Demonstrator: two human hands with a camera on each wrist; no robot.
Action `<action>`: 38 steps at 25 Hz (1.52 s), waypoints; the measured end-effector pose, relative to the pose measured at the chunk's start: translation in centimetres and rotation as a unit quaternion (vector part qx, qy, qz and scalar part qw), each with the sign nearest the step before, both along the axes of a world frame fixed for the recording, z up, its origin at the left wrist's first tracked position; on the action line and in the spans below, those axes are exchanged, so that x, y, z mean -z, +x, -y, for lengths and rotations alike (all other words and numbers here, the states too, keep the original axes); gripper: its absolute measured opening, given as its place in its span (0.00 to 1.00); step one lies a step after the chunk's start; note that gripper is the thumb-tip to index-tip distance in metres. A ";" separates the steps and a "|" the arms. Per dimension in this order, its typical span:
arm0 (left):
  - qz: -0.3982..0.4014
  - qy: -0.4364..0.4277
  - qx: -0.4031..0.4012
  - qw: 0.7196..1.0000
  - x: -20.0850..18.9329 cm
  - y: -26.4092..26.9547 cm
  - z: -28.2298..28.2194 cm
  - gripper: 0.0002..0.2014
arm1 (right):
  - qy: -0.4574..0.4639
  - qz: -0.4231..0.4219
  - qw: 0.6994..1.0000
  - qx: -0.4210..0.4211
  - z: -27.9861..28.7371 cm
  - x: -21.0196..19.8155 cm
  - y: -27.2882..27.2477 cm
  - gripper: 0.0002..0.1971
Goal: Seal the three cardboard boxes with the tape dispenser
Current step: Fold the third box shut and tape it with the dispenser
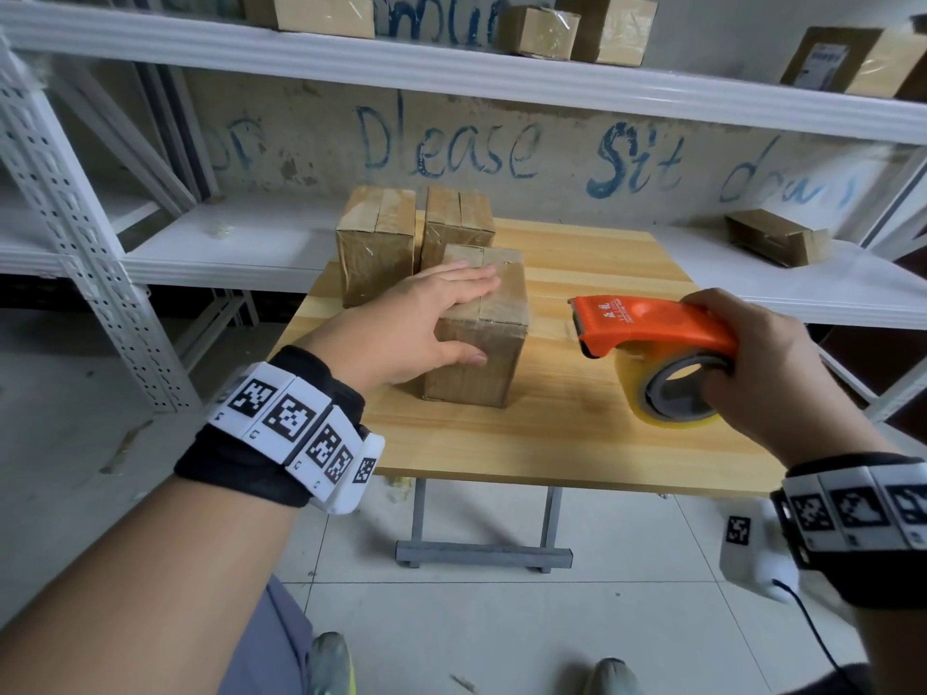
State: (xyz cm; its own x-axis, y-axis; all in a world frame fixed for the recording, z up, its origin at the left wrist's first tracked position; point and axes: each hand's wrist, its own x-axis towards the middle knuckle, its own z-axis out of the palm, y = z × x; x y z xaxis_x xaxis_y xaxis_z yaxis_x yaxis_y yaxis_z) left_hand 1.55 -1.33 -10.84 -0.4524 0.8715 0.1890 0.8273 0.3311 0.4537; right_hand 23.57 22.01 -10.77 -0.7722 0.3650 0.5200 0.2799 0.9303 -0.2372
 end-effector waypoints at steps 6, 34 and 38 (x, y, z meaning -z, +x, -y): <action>0.008 -0.003 0.002 1.000 0.0 0.3 0.1 0.42 | -0.001 0.069 0.998 -0.014 1.4 0.7 -2.0 0.30; -0.008 -0.025 -0.012 1.000 -0.1 0.5 -0.4 0.43 | 0.071 0.140 0.987 -0.043 0.5 -1.6 -5.1 0.29; -0.002 -0.021 -0.007 1.000 -0.1 0.4 -0.3 0.43 | 0.082 0.116 0.989 -0.049 0.1 -1.2 -5.1 0.32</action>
